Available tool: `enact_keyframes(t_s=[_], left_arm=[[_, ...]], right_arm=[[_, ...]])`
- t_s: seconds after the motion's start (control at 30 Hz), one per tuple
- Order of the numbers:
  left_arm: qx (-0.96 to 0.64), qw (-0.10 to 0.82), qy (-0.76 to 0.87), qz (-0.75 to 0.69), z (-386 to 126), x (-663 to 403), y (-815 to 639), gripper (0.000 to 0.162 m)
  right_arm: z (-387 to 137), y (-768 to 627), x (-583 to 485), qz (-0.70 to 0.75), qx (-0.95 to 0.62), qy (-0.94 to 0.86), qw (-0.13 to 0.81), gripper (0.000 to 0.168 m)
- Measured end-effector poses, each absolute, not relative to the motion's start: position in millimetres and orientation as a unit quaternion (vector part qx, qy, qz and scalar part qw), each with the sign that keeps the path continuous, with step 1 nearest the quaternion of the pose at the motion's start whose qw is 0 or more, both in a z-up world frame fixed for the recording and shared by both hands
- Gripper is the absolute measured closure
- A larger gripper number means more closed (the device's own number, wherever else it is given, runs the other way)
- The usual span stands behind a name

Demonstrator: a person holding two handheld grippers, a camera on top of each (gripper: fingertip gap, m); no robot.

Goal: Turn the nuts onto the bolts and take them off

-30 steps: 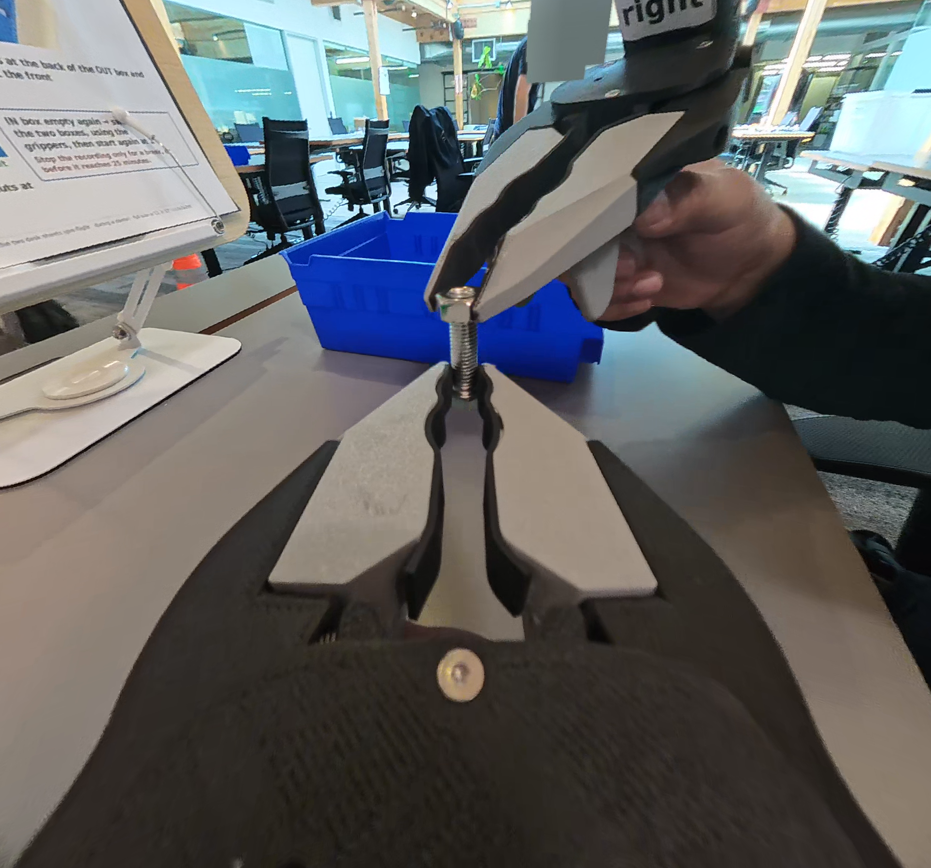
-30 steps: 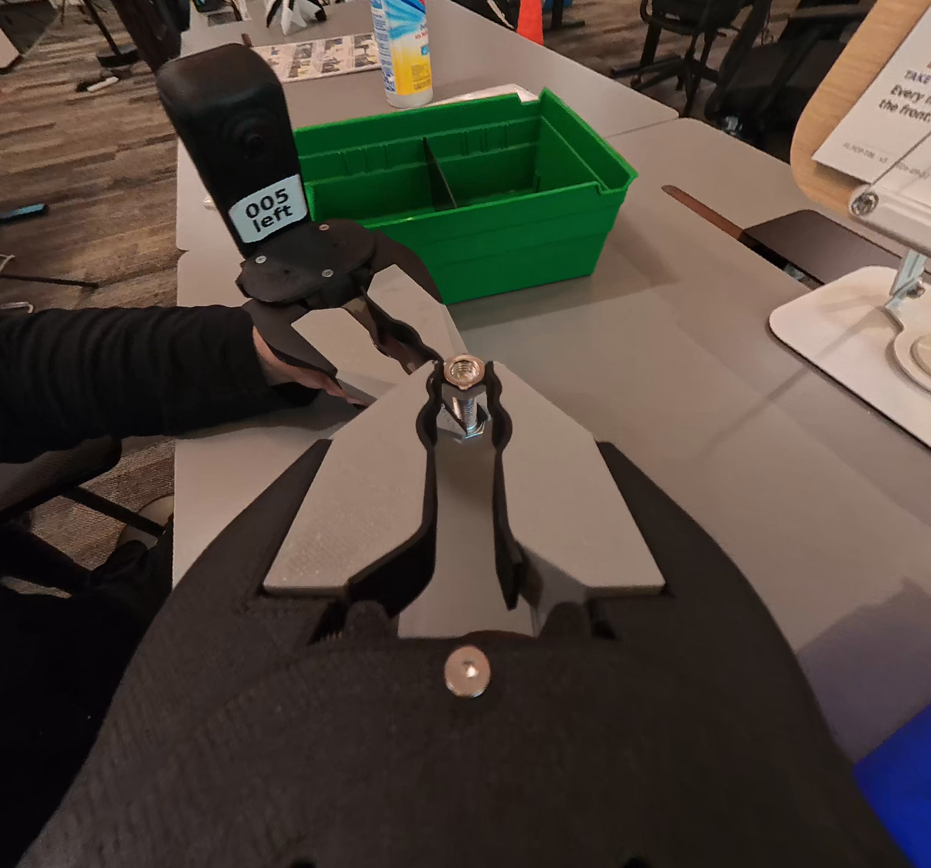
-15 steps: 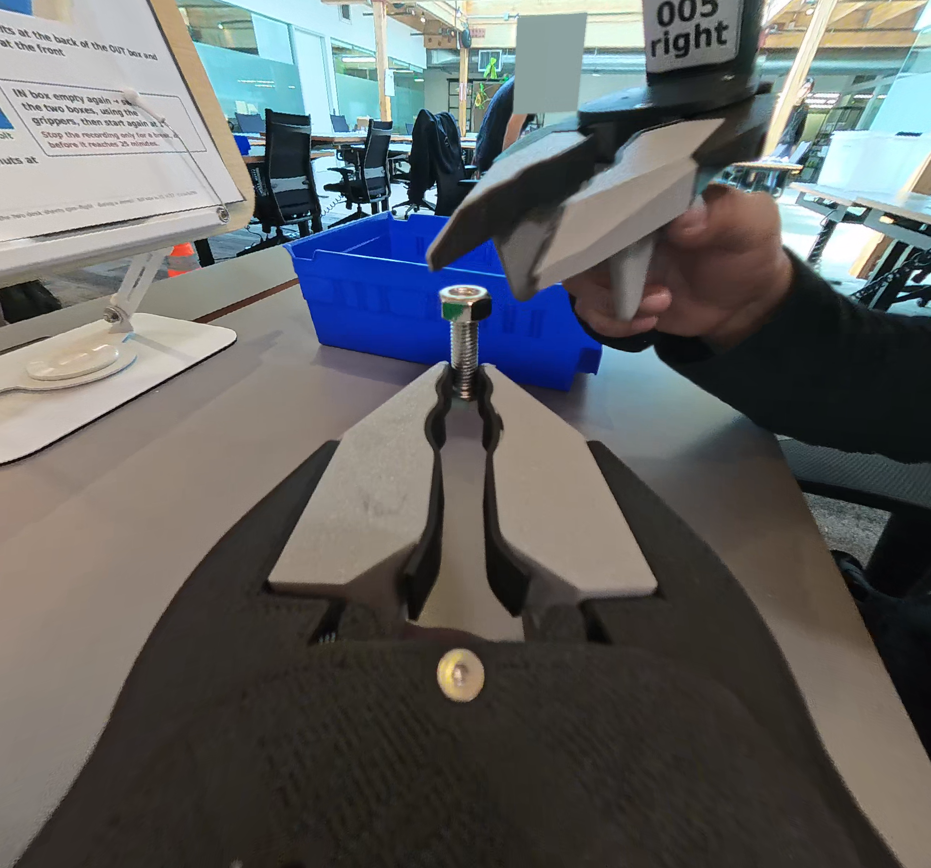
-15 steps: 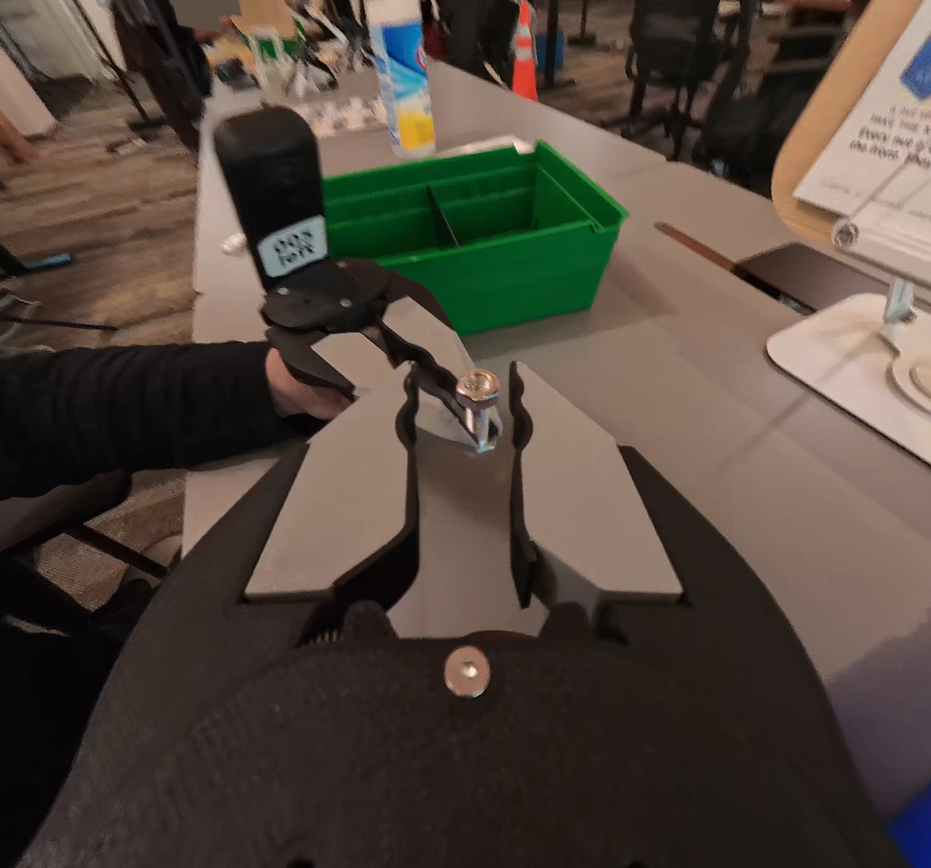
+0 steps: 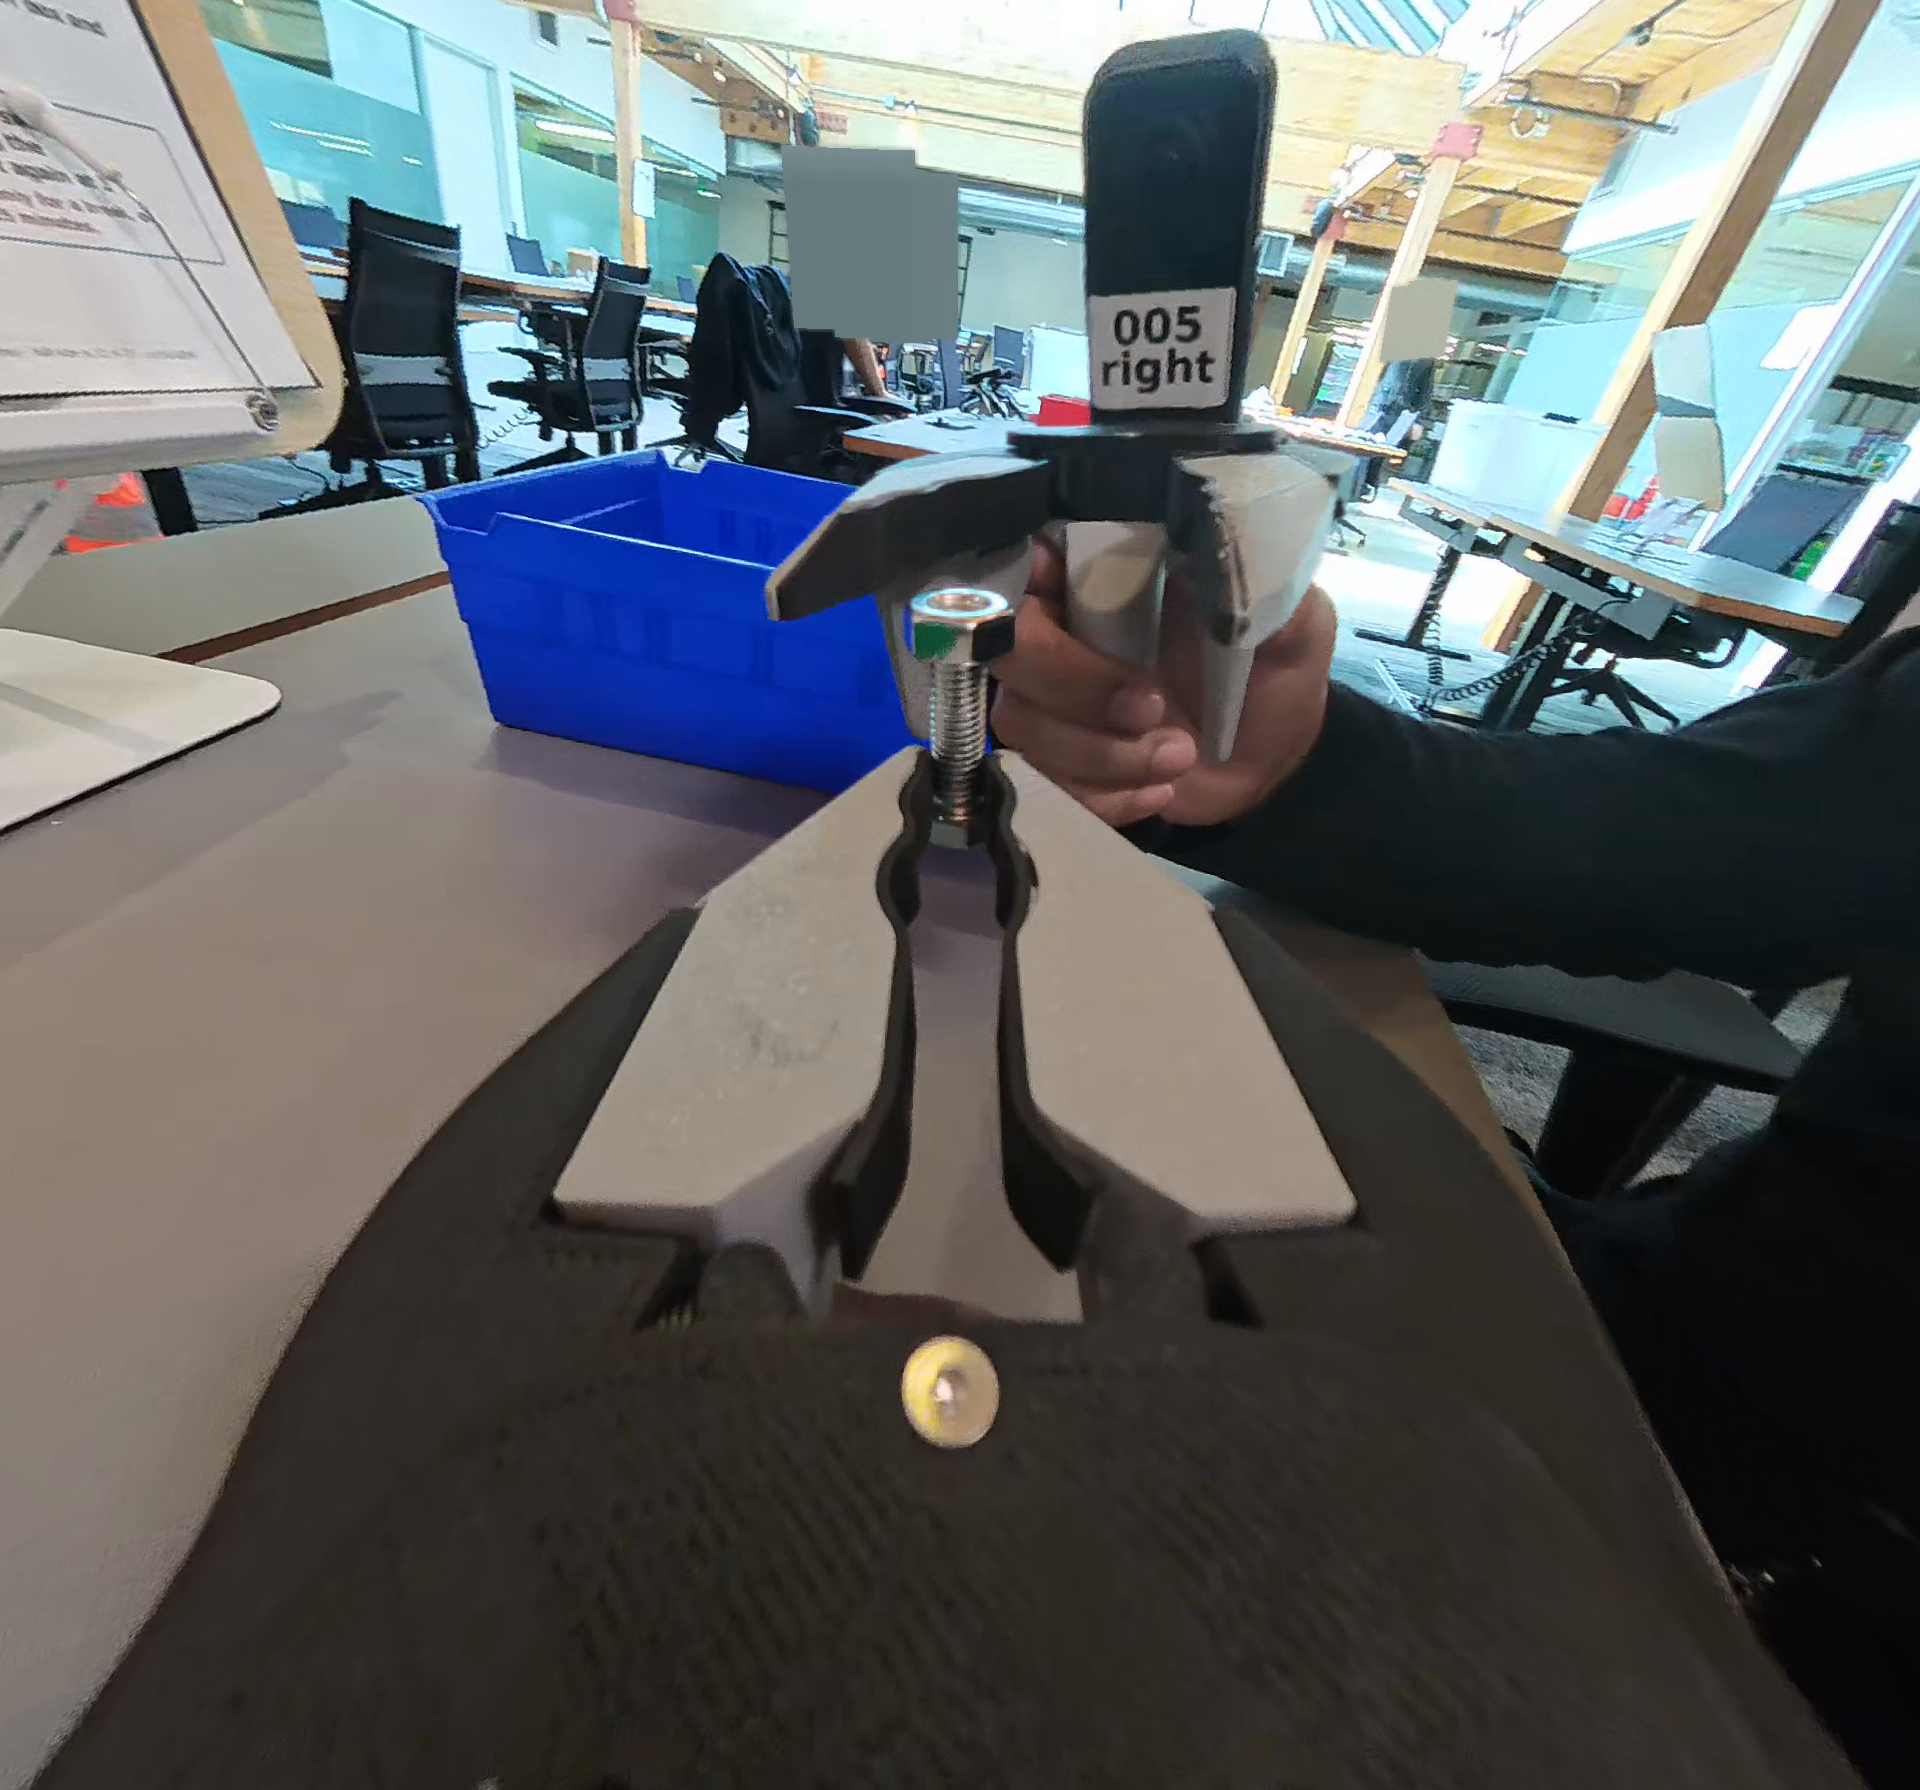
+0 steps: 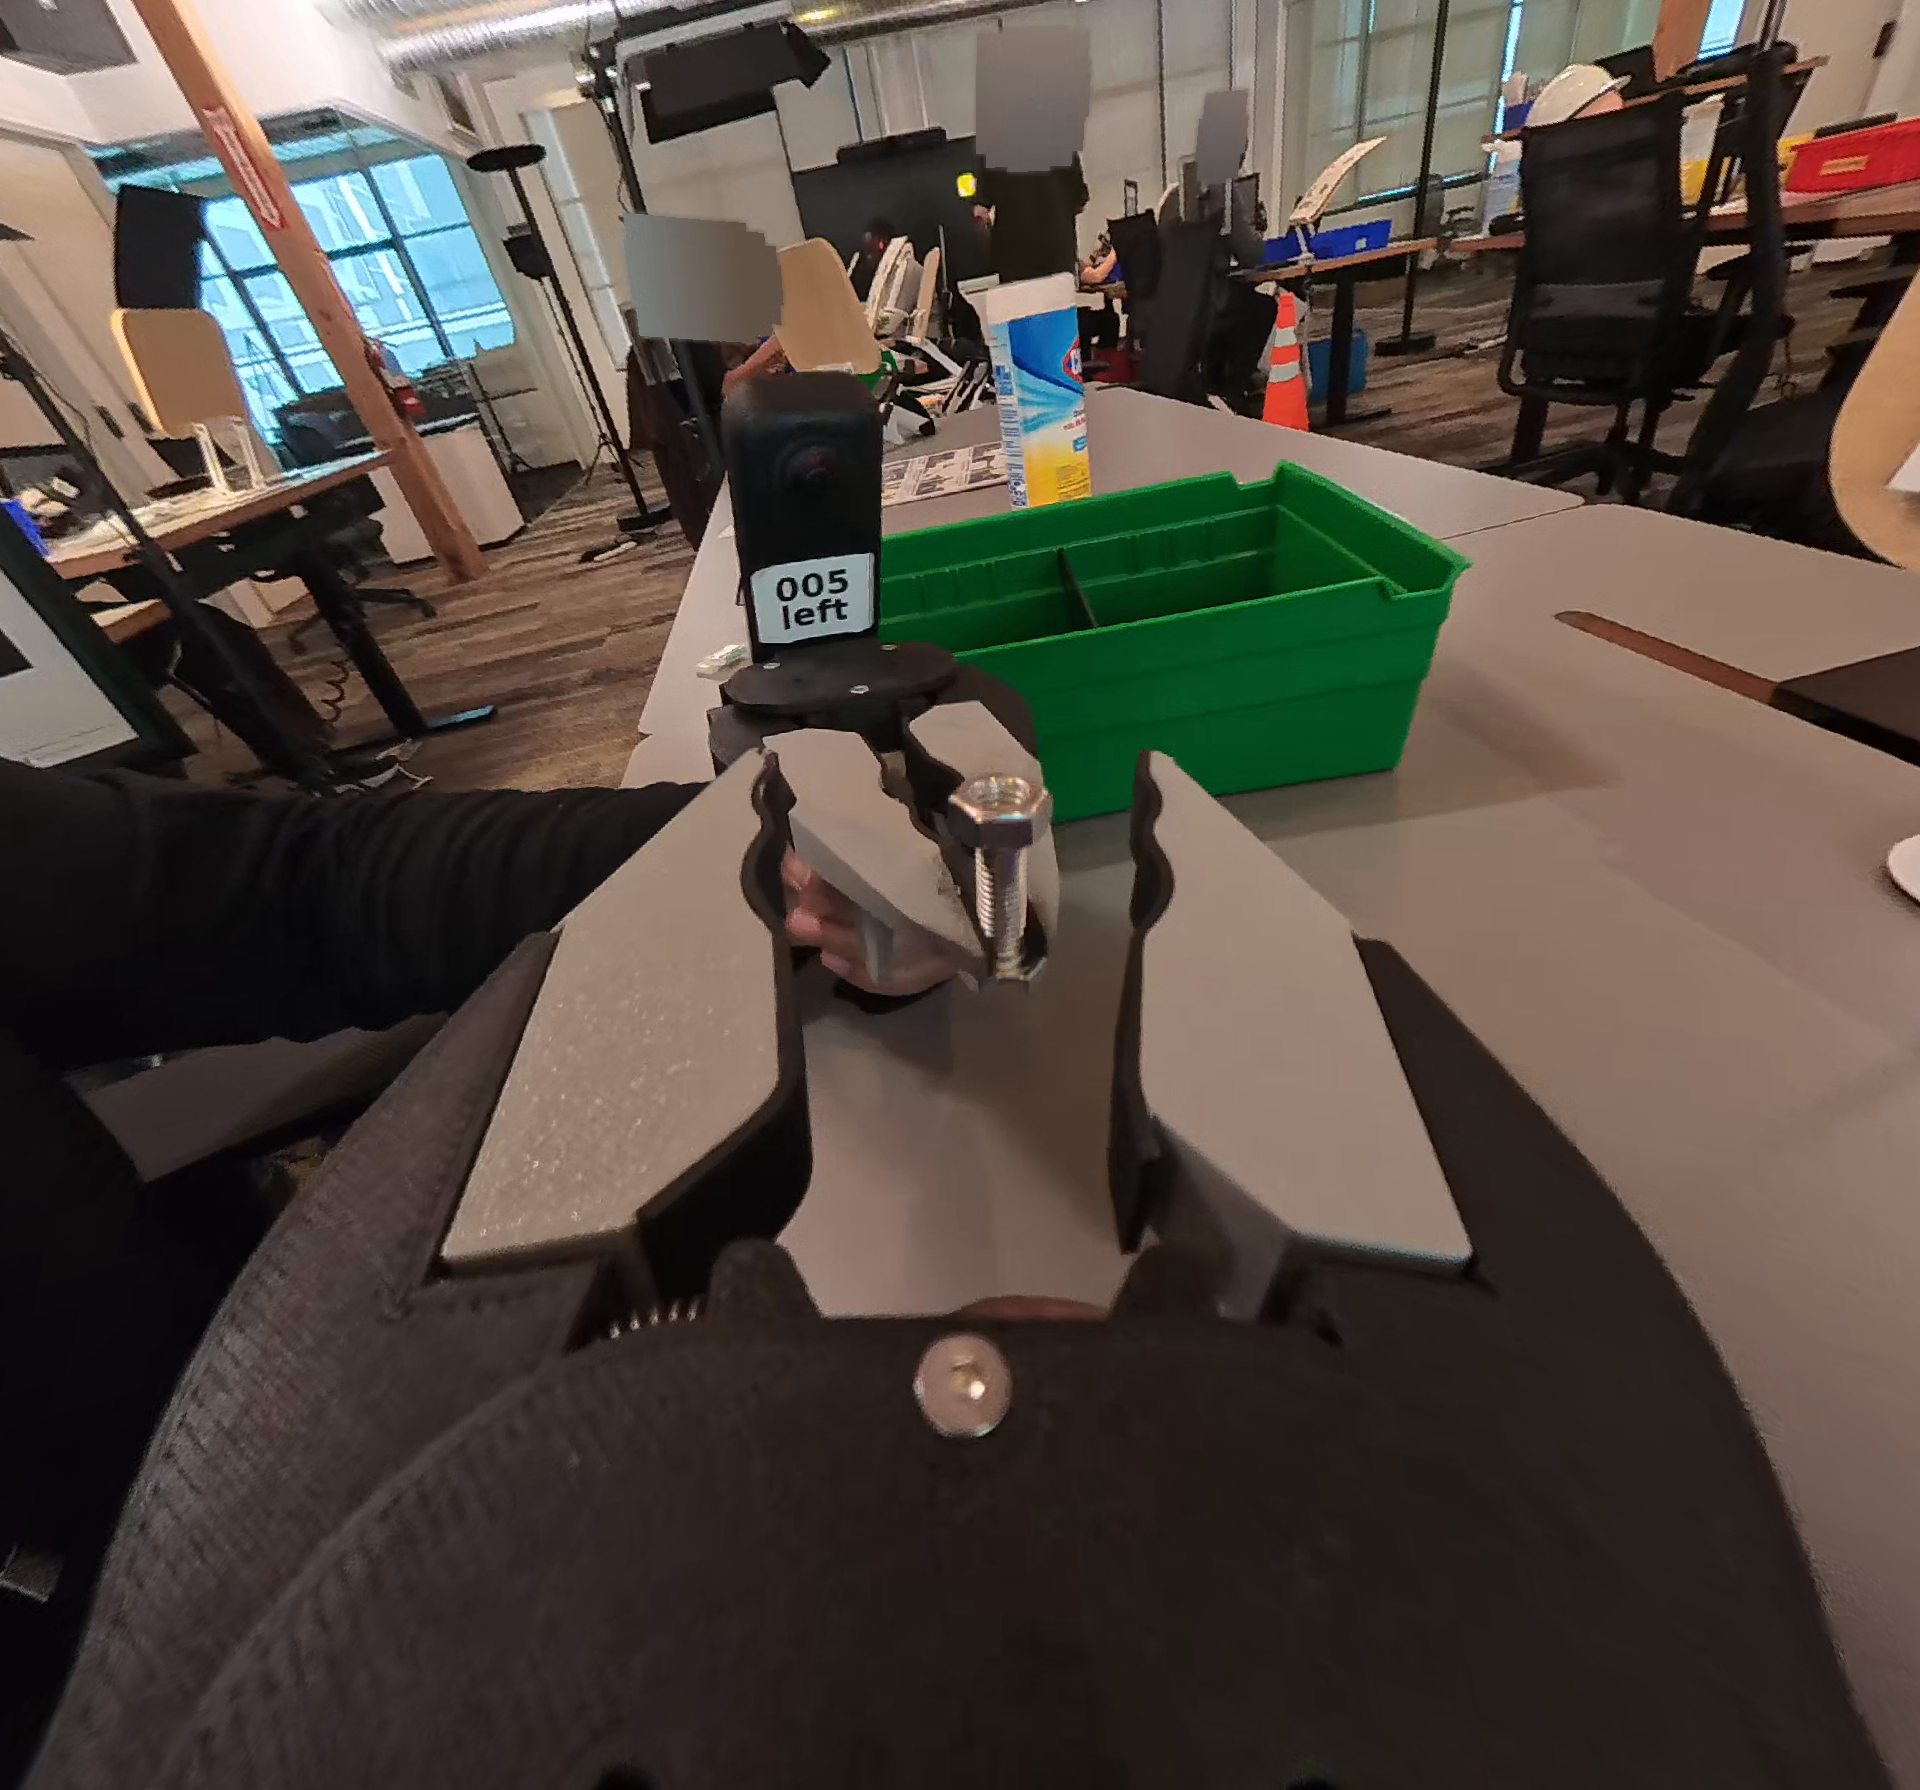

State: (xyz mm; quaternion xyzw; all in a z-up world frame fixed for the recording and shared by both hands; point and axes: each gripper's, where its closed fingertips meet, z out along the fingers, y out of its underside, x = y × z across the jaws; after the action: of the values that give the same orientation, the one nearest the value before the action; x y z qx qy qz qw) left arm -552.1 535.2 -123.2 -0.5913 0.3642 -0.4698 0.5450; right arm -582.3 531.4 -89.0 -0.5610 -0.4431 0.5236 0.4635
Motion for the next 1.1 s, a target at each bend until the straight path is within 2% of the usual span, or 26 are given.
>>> enact_keyframes(t_s=[0.5,1.1], left_arm=[[-0.573,0.536,0.388,-0.483,-125.4,-539.1,523.4,0.155],[-0.572,0.548,0.380,-0.478,-121.3,-542.0,526.1,0.155]], right_arm=[[-92.5,508.6,-595.0,0.547,-0.543,-0.465,0.435,0.109],[-96.1,507.9,-599.9,0.540,-0.548,-0.467,0.437,0.105]])
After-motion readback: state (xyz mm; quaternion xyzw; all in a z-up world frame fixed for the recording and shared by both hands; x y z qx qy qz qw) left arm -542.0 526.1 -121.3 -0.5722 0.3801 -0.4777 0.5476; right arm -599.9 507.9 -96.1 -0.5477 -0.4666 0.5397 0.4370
